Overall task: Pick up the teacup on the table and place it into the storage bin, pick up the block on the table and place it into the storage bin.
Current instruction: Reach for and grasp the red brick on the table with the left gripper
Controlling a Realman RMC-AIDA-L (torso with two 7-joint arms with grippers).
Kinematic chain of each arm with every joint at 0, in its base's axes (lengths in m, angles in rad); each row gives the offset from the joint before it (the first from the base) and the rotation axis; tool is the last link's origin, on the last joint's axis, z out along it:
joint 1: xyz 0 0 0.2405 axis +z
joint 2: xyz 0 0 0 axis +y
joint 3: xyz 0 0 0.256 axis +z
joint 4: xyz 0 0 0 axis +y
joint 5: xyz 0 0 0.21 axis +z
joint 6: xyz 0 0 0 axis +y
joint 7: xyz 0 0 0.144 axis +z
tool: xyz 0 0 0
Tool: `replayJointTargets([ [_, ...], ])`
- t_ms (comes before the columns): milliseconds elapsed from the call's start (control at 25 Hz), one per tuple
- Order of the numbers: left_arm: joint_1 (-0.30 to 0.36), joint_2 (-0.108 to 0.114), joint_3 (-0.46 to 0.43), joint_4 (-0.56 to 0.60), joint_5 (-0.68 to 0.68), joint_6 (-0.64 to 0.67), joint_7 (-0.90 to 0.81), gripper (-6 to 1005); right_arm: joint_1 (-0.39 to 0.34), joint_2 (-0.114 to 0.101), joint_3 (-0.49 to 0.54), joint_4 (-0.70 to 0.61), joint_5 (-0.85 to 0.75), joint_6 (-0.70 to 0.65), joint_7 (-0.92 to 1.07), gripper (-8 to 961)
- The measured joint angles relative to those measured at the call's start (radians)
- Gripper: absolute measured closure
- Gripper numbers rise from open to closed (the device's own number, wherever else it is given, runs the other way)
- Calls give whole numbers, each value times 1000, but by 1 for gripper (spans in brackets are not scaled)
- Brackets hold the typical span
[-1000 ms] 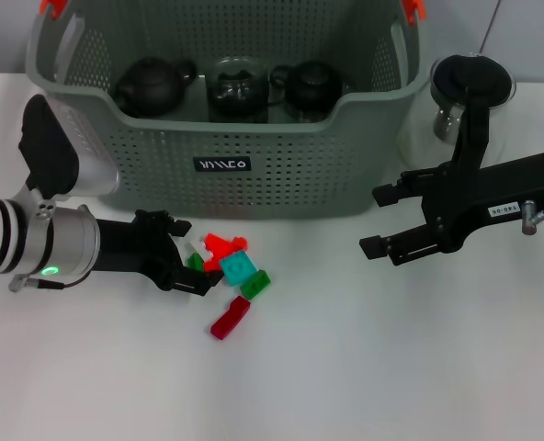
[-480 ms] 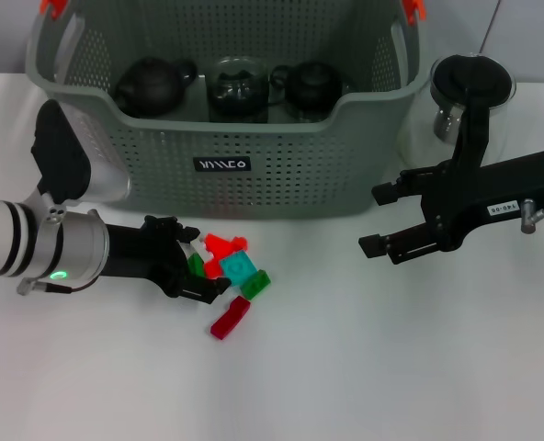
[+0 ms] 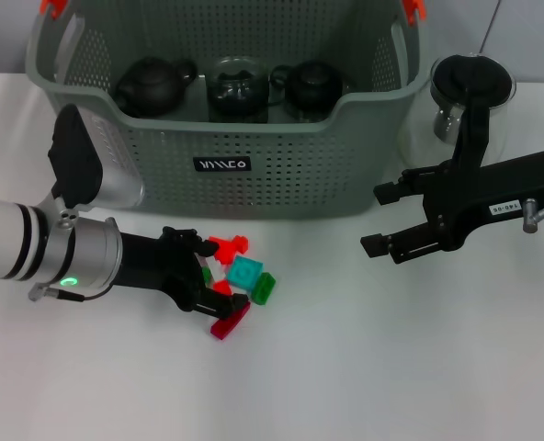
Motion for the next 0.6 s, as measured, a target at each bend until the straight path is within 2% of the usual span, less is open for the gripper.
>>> replayJointTargets([
  [400,-1,0,9,13,2,87,-7,49,-2,0,0,-4,0,-3,0,38],
  [600,8,0,8,83,-1,192,-10,49,-3,0,0,-5,0,-4,0,37],
])
